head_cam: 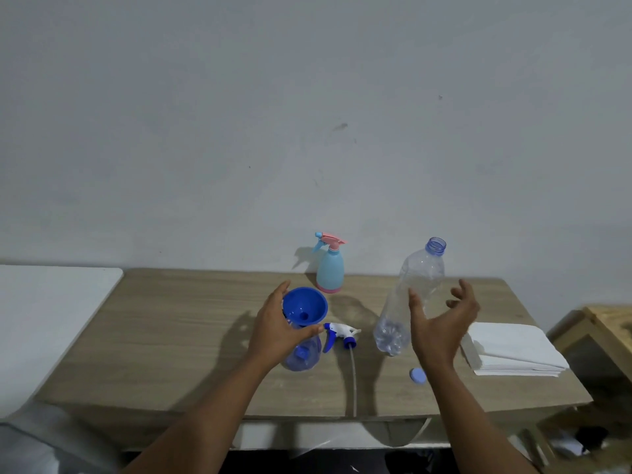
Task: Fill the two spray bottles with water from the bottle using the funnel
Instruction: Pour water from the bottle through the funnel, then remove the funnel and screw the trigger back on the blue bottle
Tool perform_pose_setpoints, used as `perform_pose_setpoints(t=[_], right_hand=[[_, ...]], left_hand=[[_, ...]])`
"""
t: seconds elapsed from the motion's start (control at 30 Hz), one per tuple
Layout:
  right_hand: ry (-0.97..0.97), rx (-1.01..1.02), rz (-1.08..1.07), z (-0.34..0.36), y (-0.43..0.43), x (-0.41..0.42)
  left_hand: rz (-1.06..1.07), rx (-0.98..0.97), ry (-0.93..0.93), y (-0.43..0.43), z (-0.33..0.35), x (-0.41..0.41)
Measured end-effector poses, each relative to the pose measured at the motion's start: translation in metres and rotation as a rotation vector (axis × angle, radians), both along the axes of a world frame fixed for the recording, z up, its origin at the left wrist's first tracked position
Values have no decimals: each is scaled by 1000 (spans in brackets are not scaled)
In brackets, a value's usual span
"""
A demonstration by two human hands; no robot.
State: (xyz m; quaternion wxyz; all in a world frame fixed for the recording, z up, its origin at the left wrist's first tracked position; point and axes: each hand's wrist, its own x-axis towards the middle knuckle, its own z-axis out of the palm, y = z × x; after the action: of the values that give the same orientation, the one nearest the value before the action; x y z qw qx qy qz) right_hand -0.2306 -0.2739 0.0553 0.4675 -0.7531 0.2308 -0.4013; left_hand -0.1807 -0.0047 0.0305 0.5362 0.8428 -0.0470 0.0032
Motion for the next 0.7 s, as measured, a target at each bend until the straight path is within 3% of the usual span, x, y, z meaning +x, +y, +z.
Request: perform_pose_setpoints(t=[0.07,0.13,0.37,0.53,0.7], right_hand=[[-65,-53,58,-1,23,-6],[-26,-64,264,0,45,-5],[362,-83,826,5,100,23],[442,-46,936,1,115,35],[320,2,851,-6,121,35]], left_hand=[[-6,-16,4,1,-2,-1],[-12,-19,4,1,-3,-1],[-7,-45,72,-3,-6,-3],[-16,27,89,0,-18,2],[-18,37,140,2,-31,8]])
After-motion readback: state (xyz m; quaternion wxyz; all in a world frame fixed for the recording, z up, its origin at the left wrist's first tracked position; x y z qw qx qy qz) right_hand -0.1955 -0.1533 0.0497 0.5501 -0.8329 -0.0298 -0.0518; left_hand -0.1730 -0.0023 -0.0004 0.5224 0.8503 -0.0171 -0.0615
